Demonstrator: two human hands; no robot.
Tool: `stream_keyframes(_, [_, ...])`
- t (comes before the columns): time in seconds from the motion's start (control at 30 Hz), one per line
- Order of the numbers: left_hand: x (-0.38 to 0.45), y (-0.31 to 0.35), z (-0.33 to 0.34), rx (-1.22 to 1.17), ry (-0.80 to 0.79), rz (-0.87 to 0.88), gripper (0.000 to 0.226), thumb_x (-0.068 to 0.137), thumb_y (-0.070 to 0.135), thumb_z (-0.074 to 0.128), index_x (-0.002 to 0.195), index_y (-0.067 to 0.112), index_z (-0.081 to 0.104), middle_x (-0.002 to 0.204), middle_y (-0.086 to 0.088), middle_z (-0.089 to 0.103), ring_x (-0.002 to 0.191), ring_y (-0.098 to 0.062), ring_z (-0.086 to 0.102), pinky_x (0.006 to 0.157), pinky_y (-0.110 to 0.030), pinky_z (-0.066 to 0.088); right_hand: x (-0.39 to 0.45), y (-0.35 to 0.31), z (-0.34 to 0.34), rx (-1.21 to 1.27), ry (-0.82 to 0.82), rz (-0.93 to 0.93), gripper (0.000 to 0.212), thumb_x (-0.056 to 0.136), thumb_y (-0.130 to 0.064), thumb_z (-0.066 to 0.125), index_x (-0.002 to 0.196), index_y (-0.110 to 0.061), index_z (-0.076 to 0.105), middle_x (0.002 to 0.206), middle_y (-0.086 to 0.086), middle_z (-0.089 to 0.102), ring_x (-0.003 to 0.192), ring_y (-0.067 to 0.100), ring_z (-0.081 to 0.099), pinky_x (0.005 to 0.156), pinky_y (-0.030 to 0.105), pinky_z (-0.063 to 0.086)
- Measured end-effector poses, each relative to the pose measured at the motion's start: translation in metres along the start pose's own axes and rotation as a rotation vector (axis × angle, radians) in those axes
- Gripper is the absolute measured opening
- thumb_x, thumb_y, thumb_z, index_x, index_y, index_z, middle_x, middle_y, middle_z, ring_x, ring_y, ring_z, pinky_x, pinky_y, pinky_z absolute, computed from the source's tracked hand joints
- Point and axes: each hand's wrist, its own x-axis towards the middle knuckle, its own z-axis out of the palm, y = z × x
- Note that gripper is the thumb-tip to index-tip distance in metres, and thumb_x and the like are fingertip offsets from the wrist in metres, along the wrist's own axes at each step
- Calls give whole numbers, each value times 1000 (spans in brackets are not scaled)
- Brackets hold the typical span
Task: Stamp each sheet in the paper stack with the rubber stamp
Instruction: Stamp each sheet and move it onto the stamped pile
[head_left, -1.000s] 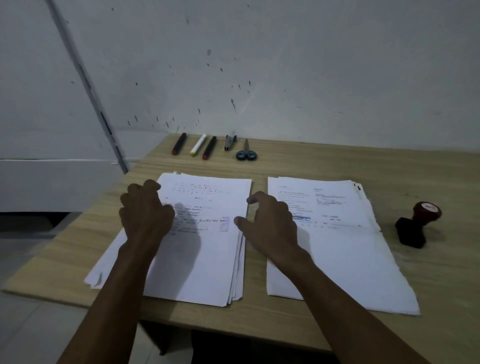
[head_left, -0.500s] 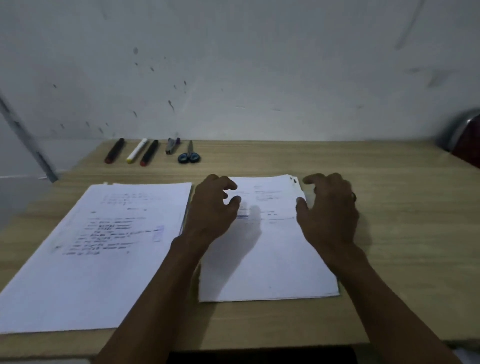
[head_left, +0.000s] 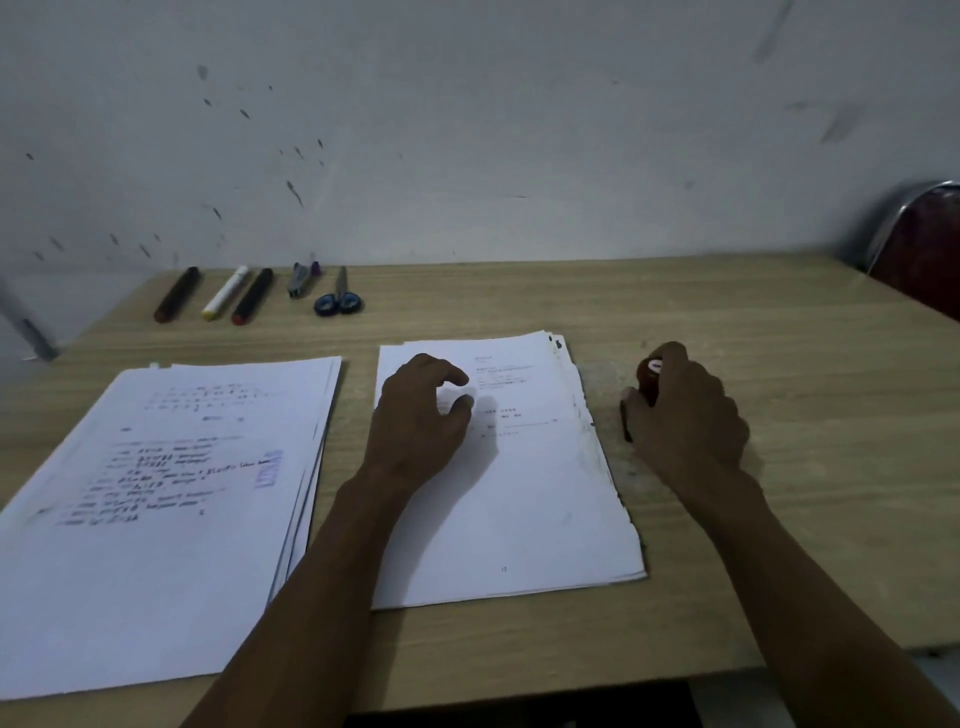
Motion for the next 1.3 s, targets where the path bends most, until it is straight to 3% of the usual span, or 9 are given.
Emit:
stream_keyframes(0.27, [1,-10,-8,-5,21,-73,27,75,28,57,96,15,68,103,-1,67,101,-23,59,90,-36,45,-13,-27,-6,295,38,-271,22,95,-33,55,106,-17,43,100,2,57,83,24,55,67,36,42])
stream_keyframes(0.47, [-5,-12,-2,58,-97,-27,34,74,36,60,102,18,67,106,1,66,104,-22,57,89,-34,43,-32,-43,6,209,-48,-403,19,98,-34,48,105,-19,40,72,-15,49,70,20,57,61,38,47])
stream_keyframes(0.67, [-8,-10,1,131,-198,-26,40,72,45,55,102,22,67,106,5,67,109,-21,55,91,-42,45,-33,-43,15,174,-86,-396,17,97,-29,50,103,-16,41,79,-4,58,74,26,60,62,40,48])
stream_keyframes(0.83, [-8,-10,2,173,-255,-46,40,73,48,50,100,24,67,108,6,65,108,-22,53,90,-39,44,-25,-47,20,165,-122,-381,21,97,-30,49,108,-15,41,83,-1,60,78,28,60,63,38,47])
stream_keyframes(1.0, [-6,-12,3,177,-258,-42,26,82,38,64,103,22,67,111,5,64,109,-23,52,91,-39,42,-23,-52,25,81,-159,-330,31,96,-32,48,119,-12,40,88,1,60,84,31,60,65,36,41])
stream_keyframes(1.1, [-7,-11,2,177,-260,-42,25,82,38,64,102,22,67,110,5,64,108,-22,52,91,-40,43,-19,-56,21,-9,-171,-287,39,94,-44,50,119,-14,46,96,5,62,90,31,59,71,37,44])
stream_keyframes(1.23, [-7,-11,2,177,-267,-54,29,78,42,58,97,23,68,104,5,66,104,-21,56,88,-42,46,-6,-65,10,-61,-204,-205,53,89,-68,40,93,-17,56,93,5,62,88,31,59,76,38,44])
stream_keyframes(1.3, [-6,-12,3,179,-253,-54,28,77,42,59,95,24,69,102,6,67,102,-20,58,85,-42,48,0,-73,6,-84,-207,-177,59,88,-71,35,98,-18,58,99,6,61,90,31,58,78,38,41])
